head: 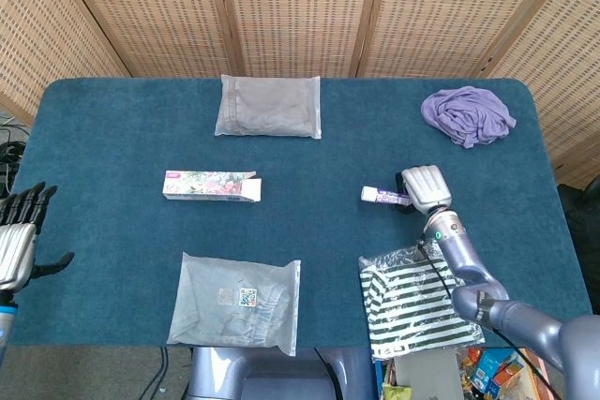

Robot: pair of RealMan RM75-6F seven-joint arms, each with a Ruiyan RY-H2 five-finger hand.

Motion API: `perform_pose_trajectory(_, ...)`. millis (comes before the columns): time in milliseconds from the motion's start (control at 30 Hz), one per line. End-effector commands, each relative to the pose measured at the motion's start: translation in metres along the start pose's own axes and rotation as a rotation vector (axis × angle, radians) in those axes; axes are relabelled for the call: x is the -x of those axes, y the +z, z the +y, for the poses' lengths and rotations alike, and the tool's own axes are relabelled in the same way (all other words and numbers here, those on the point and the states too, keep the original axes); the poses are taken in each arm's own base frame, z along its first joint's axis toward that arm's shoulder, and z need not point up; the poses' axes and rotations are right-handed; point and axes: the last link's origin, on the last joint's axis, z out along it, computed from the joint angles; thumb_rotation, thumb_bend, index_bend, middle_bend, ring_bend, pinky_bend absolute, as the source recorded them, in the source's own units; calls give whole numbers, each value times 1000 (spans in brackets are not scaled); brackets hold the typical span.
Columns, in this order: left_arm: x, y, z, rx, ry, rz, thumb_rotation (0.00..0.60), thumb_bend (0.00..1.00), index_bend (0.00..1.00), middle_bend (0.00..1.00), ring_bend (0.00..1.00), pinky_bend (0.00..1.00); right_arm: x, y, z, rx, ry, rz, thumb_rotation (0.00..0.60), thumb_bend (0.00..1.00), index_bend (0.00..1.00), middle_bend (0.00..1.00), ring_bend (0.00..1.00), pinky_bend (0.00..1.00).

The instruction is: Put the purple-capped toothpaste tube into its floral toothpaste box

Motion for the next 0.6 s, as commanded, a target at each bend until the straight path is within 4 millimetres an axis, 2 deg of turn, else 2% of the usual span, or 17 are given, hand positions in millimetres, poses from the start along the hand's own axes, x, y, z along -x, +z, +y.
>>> perform_pose_trajectory(33, 1, 38, 19, 124, 40, -12, 600, 216, 0, 0, 0, 0, -25, -28, 3, -63, -24, 51, 600, 477, 599, 598, 437, 433)
perform_pose_trajectory(200, 18, 84, 49, 268, 94, -75, 600, 220, 0, 0, 0, 0, -44, -52, 3, -89, -83, 85, 600, 478, 599, 598, 437, 433)
perform_pose_trajectory(433, 46, 121, 74, 320, 133, -135, 600, 223, 0, 0, 0, 0, -54, -68, 6, -75, -124, 90, 600, 510, 599, 598, 437, 433)
perform_pose_trajectory(600, 71, 160, 101, 324, 100, -208, 600, 224, 0, 0, 0, 0, -61, -78, 12, -49, -163, 84, 600, 521, 599, 598, 437, 433)
